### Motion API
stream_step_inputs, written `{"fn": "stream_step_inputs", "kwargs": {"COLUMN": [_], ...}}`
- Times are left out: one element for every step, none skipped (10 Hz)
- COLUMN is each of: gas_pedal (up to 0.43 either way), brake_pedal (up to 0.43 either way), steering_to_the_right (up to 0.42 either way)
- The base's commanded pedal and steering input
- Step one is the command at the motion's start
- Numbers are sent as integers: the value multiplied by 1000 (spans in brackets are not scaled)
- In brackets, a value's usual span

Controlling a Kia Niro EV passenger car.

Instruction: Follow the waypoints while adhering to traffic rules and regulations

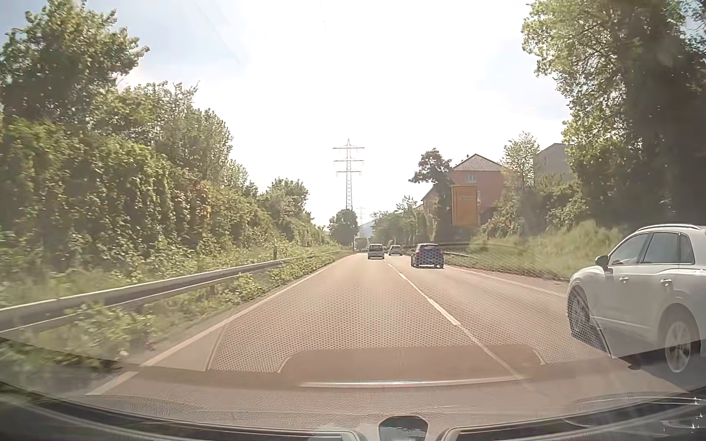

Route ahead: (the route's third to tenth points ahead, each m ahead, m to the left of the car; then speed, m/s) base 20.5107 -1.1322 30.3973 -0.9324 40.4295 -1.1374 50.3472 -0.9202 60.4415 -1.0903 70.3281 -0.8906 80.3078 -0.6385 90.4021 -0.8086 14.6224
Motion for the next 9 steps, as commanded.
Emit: {"fn": "stream_step_inputs", "kwargs": {"gas_pedal": [98, 98, 98, 98, 98, 98, 98, 98, 98], "brake_pedal": [0, 0, 0, 0, 0, 0, 0, 0, 0], "steering_to_the_right": [0, 0, 0, 0, 0, -1, -1, -2, -2]}}
